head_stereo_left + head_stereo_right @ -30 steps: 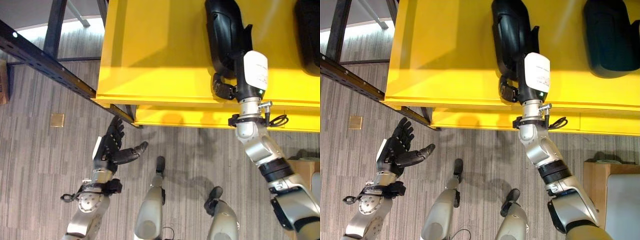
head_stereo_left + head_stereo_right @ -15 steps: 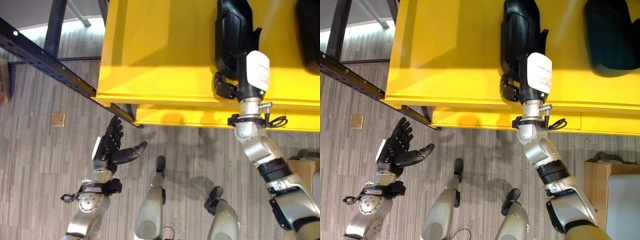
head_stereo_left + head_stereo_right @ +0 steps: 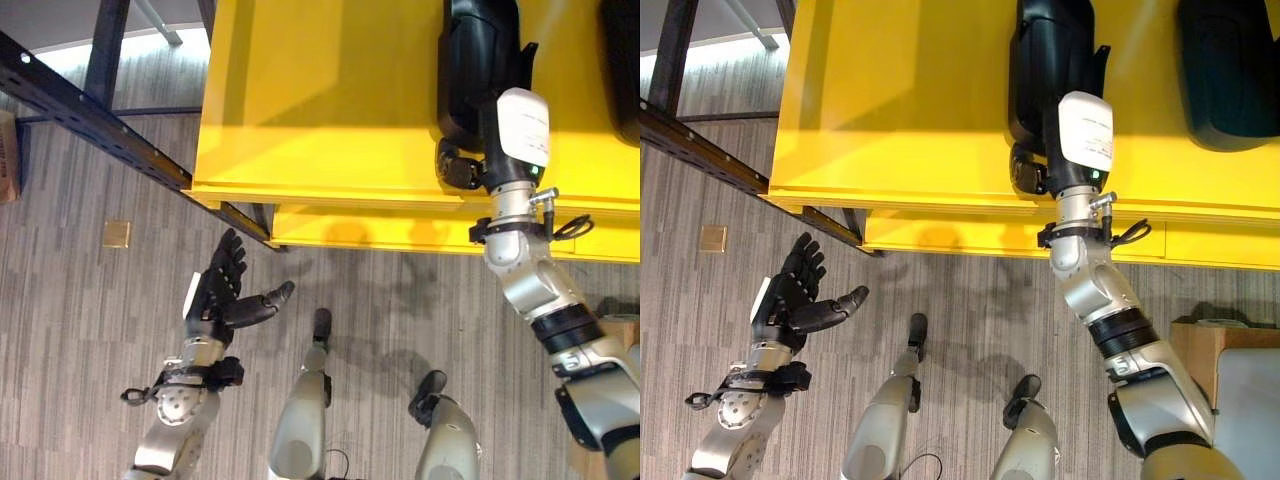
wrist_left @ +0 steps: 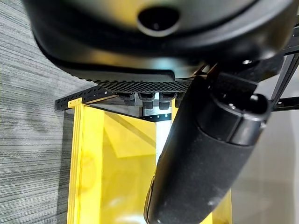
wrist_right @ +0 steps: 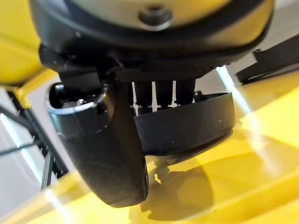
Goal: Move parts from the plastic box to the shelf.
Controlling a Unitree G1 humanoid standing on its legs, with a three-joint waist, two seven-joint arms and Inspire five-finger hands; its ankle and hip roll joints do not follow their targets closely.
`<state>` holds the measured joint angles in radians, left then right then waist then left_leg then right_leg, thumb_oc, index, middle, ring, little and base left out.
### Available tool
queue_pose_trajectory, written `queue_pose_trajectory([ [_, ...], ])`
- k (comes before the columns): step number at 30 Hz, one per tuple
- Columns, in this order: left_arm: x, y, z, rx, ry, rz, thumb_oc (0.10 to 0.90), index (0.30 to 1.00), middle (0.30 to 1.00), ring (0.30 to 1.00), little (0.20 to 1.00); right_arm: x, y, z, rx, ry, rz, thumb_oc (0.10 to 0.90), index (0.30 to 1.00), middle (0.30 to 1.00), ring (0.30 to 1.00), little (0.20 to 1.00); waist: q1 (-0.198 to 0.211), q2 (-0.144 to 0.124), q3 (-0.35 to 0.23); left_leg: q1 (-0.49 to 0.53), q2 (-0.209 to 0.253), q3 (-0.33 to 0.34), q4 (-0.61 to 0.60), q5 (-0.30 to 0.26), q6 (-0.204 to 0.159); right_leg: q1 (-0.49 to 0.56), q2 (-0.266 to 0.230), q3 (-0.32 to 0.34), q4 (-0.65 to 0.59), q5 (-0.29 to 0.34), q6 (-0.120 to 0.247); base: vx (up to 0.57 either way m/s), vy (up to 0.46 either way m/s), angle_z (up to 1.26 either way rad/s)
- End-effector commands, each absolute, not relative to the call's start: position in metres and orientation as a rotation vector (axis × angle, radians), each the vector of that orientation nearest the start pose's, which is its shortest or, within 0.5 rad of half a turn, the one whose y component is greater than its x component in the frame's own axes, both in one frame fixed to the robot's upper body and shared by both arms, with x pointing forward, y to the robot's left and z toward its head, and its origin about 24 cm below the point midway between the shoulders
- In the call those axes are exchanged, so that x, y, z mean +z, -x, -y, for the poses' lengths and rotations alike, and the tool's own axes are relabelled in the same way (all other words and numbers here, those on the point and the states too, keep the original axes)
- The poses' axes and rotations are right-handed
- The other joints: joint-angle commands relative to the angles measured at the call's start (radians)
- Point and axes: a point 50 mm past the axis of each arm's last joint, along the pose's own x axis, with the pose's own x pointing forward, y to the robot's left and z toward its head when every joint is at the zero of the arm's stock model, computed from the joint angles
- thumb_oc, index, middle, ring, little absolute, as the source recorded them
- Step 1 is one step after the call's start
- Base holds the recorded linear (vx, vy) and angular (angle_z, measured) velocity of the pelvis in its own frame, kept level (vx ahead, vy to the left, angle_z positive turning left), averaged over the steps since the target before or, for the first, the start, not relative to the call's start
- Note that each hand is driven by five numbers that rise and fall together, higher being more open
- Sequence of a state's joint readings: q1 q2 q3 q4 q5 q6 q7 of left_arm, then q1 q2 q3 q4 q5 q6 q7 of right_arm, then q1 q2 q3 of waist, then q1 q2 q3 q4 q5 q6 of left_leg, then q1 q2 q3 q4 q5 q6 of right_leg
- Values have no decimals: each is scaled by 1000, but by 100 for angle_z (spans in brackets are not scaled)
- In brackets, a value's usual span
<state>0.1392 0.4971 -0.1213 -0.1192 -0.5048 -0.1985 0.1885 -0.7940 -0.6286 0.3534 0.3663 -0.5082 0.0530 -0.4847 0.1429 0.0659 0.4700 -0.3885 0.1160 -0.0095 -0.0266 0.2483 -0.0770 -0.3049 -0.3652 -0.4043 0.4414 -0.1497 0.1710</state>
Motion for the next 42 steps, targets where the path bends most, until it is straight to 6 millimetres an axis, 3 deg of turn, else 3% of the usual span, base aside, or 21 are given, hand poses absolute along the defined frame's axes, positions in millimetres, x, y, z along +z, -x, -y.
queue_pose_trajectory([
  [1, 118, -224, -222, 29, 26, 380, 900, 1000, 1000, 1000, 1000, 312, -354, 169, -454, 1171, 969, 400, 300, 300, 300, 300, 19, -40, -12, 159, 128, -18, 25, -159, -77, -31, -77, 15, -123, 274, 51, 0, 0, 0],
  [25, 123, -226, -228, 56, 31, 402, 900, 1000, 1000, 1000, 1000, 327, -358, 143, -344, 1354, 1014, 400, 300, 300, 300, 300, 40, -56, -10, 151, 121, -26, 27, -165, -72, -36, -78, 13, -129, 280, 52, 1, 2, 1],
  [42, 122, -226, -228, 60, 50, 403, 900, 1000, 1000, 1000, 1000, 328, -369, 157, -404, 1298, 931, 400, 300, 300, 300, 300, 36, -55, -3, 151, 118, -19, 21, -164, -70, -49, -80, 21, -131, 287, 52, 0, 0, 0],
])
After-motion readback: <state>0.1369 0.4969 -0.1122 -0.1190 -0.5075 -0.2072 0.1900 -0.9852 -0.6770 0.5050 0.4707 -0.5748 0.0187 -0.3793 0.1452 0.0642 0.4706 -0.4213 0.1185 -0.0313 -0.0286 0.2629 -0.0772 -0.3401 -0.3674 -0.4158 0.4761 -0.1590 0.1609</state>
